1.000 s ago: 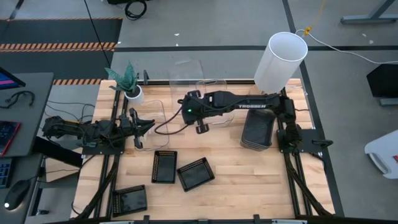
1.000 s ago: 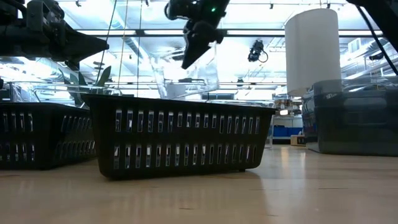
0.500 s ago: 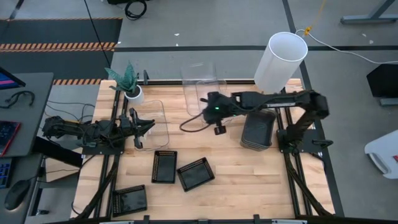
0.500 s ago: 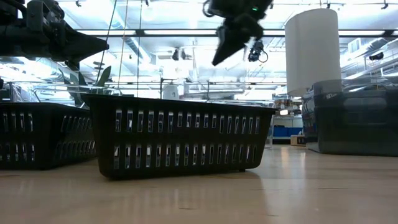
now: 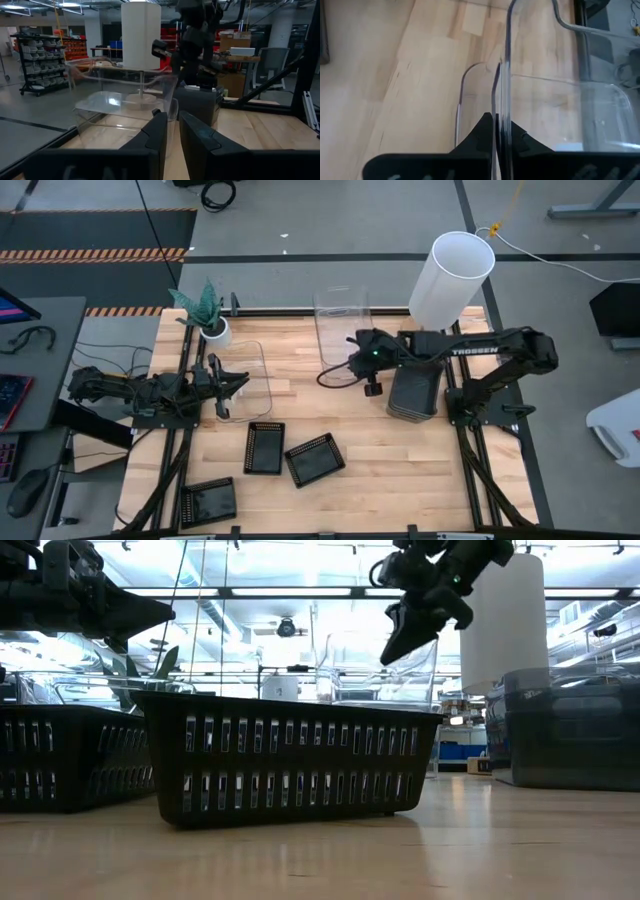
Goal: Stack baskets by color
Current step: Stack the middle transparent bin on the right transparent bin, then stack the left transparent bin on the transparent bins
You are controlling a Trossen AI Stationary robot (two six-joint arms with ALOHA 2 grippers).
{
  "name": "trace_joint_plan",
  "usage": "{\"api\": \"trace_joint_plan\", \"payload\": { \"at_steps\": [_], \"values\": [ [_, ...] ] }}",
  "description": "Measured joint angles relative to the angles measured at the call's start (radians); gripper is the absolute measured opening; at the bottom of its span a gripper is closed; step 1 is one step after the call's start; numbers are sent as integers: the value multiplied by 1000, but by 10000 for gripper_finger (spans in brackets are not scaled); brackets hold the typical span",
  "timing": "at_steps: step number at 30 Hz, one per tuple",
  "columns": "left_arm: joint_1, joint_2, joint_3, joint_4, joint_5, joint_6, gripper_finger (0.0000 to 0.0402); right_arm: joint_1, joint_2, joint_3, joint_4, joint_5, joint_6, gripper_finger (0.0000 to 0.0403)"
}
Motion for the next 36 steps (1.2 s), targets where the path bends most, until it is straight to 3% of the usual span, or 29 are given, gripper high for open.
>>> {"api": "trace_joint_plan", "payload": {
  "at_steps": [8, 20, 30, 36],
  "values": [
    [0, 0, 0, 0, 0, 0, 51, 0, 5, -63, 63, -55, 62, 17],
    [0, 0, 0, 0, 0, 0, 56, 2, 5, -93, 88, -119, 211, 97],
    [0, 0, 0, 0, 0, 0, 56, 73, -11, -17, 78, -67, 272, 130],
    [0, 0, 0, 0, 0, 0, 58, 109, -99, -83, 188, -66, 206, 130]
  ]
}}
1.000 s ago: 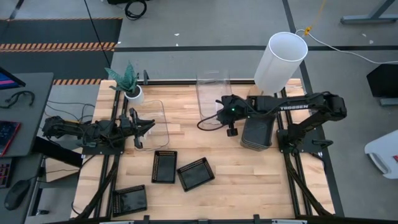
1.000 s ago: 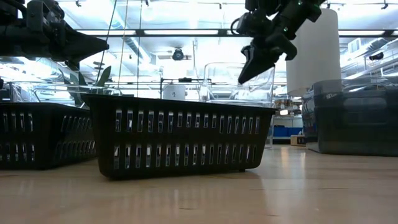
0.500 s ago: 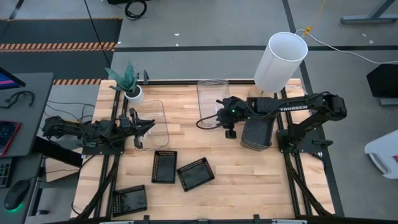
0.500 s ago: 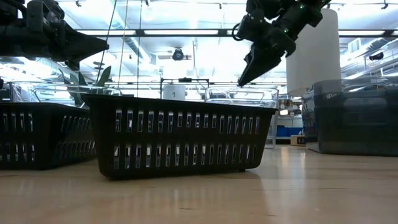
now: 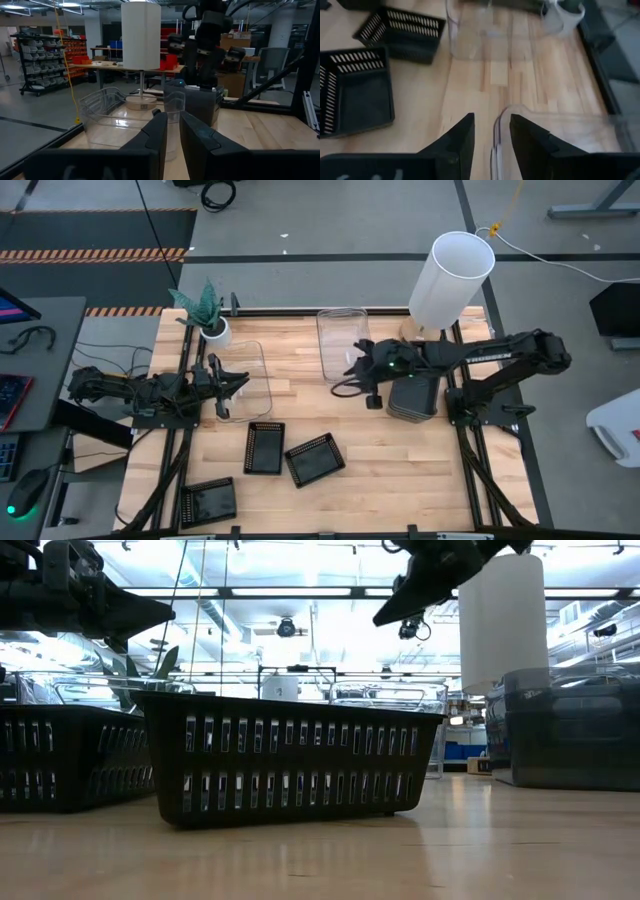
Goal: Stack baskets by color
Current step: Stack the left transparent bin on the transparent bins
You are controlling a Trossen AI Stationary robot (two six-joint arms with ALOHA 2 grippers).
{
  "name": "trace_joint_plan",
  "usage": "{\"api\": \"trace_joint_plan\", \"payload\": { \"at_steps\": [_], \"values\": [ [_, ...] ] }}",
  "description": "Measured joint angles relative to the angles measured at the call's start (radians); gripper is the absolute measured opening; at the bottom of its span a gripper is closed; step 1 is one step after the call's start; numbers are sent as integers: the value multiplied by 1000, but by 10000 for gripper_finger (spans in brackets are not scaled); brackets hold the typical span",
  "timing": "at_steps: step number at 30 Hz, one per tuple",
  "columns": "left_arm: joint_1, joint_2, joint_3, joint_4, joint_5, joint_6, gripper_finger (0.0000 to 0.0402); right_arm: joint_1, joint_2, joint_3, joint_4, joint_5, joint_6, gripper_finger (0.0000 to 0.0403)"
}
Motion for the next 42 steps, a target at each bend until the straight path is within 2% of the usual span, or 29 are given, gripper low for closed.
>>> {"api": "trace_joint_plan", "payload": {
  "at_steps": [6, 11, 14, 19, 24, 29, 32, 37, 39, 42],
  "values": [
    [0, 0, 0, 0, 0, 0, 51, -9, -123, -177, 215, -2, -21, 130],
    [0, 0, 0, 0, 0, 0, 52, -9, -260, -300, 329, -35, 34, 130],
    [0, 0, 0, 3, 0, -11, 55, -9, -340, -365, 334, -35, 76, 130],
    [-2, 0, 0, 3, 0, -198, 57, -9, -452, -461, 355, -42, 108, 129],
    [0, 0, 0, 40, -2, -215, 50, -10, -554, -544, 354, -45, 128, 130],
    [10, 2, 9, 21, -6, -324, 43, -7, -636, -600, 349, -42, 165, 130],
    [13, 50, 55, -27, -8, -365, 35, 7, -681, -639, 352, -73, 163, 130],
    [13, 198, 140, -58, 14, -336, 29, 13, -772, -742, 446, -76, 158, 130],
    [13, 262, 182, -69, 23, -334, 35, 13, -810, -771, 466, -77, 168, 130],
    [13, 346, 257, -178, 39, -344, 51, 13, -864, -800, 466, -77, 186, 130]
  ]
}}
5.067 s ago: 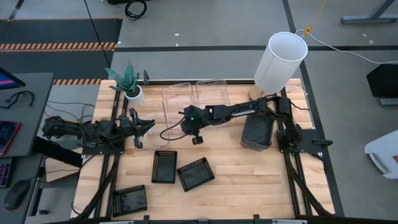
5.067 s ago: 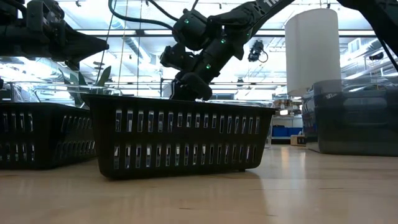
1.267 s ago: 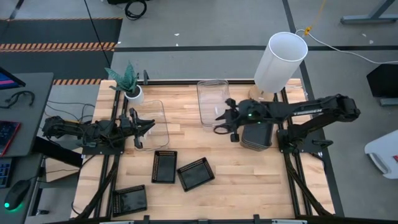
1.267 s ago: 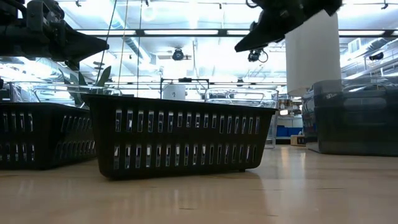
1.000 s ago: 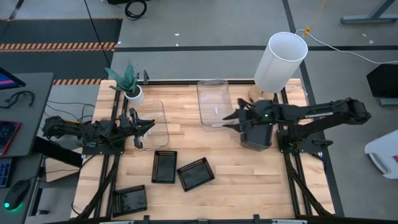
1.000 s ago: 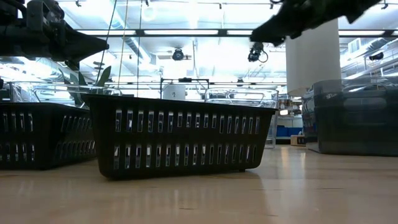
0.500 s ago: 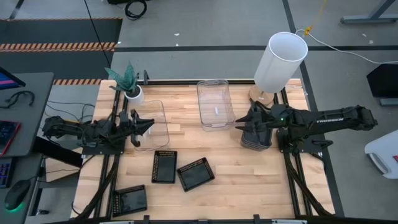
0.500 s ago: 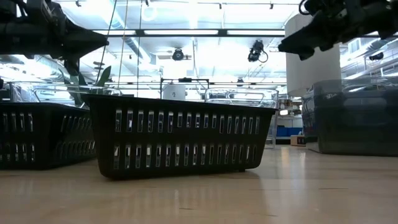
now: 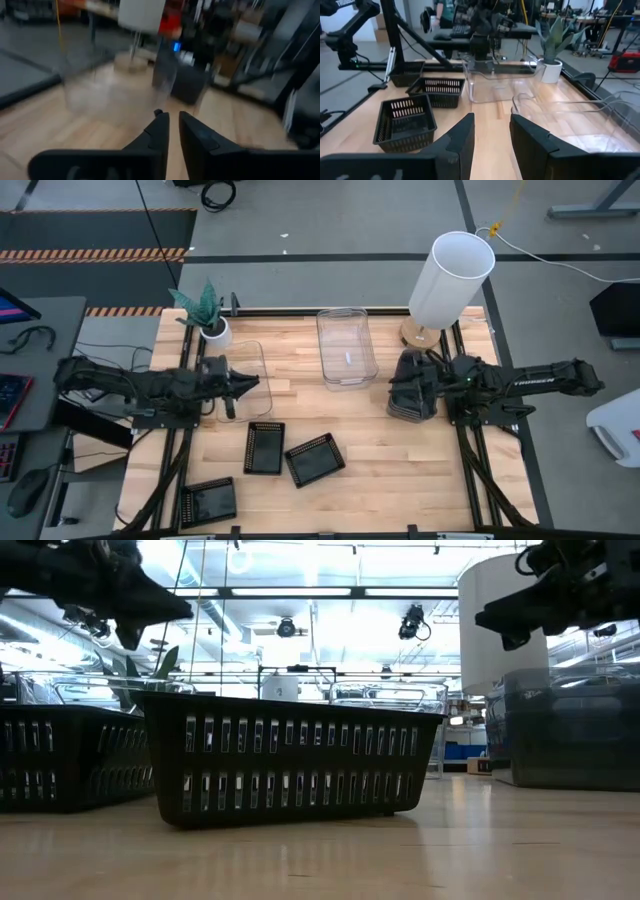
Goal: Stack baskets by color
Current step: Stack the left transparent bin on the transparent bins
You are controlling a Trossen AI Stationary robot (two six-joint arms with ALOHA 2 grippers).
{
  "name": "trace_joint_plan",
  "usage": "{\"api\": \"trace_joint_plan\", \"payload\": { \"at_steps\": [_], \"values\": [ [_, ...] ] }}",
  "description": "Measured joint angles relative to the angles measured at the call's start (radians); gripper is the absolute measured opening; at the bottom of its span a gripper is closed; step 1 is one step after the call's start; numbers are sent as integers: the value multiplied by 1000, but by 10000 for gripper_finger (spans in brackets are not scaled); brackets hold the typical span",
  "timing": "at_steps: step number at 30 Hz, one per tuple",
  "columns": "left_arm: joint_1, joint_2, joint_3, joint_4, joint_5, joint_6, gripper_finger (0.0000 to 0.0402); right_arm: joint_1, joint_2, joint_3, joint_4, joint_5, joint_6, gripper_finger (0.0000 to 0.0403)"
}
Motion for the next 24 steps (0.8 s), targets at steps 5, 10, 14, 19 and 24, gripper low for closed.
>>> {"api": "trace_joint_plan", "payload": {
  "at_steps": [5, 10, 14, 19, 24],
  "values": [
    [-8, 129, 143, -250, 57, -61, 88, 0, -95, -49, -6, 0, 6, 130],
    [-50, 235, 280, -492, 158, -113, 125, 0, -158, -93, -6, 0, 26, 130],
    [-113, 316, 372, -662, 170, -187, 141, 0, -188, -126, -7, 0, 47, 130],
    [-196, 421, 413, -688, 166, -209, 144, 0, -209, -149, -3, -3, 49, 130],
    [-250, 497, 416, -703, 161, -270, 152, 0, -244, -167, 2, -7, 30, 130]
  ]
}}
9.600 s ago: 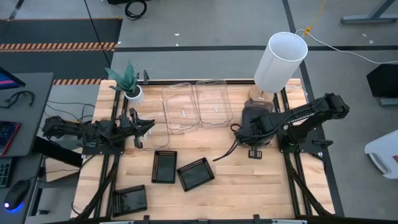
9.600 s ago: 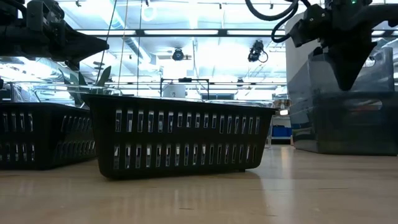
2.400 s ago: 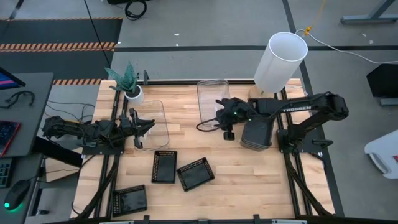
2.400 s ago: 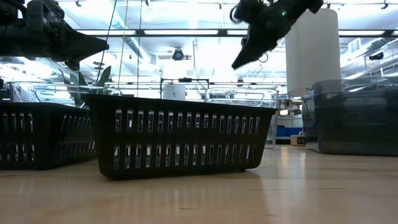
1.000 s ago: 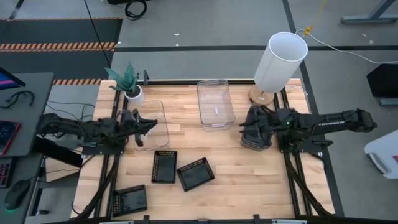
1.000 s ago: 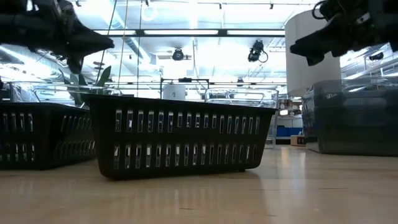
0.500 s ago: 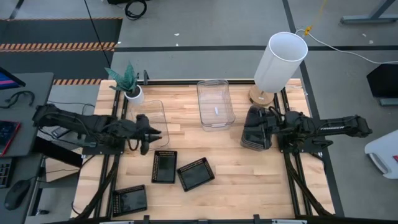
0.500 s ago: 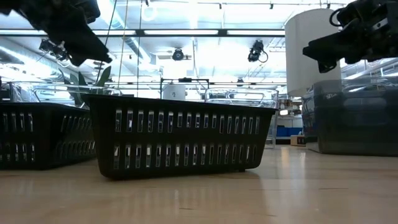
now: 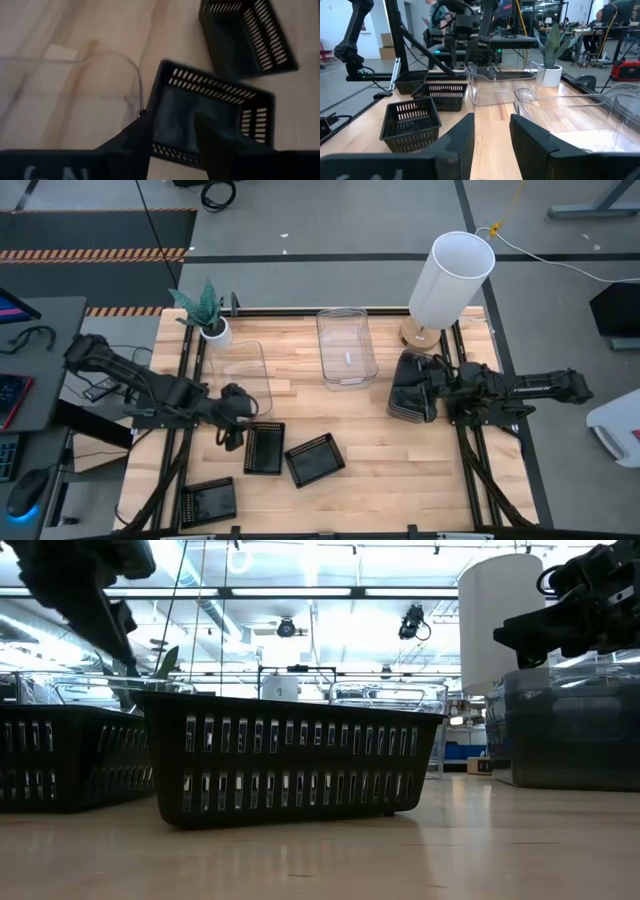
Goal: Stack baskets by color
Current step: Stack the left transparent bin on the transparent bins
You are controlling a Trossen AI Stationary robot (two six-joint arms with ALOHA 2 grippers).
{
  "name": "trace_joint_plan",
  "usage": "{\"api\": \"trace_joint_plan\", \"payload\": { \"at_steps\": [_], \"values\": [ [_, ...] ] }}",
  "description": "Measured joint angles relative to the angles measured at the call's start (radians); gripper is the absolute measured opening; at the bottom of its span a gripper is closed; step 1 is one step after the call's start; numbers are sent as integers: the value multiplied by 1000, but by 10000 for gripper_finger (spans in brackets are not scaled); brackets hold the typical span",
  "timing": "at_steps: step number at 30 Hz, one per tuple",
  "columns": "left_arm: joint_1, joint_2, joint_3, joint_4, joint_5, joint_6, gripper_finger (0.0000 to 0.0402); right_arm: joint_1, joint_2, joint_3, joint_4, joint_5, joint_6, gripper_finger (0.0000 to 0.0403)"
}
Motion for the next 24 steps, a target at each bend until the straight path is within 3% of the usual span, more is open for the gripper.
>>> {"api": "trace_joint_plan", "payload": {
  "at_steps": [7, 12, 24],
  "values": [
    [-13, 53, 0, -19, -92, 6, 197, 0, -18, -9, -4, -3, 5, 130],
    [-9, 53, 0, -24, -104, 19, 222, 0, -17, -9, -6, -3, 20, 130],
    [-9, 200, 1, -72, -97, 19, 187, 0, -17, -9, -18, -3, 21, 130]
  ]
}}
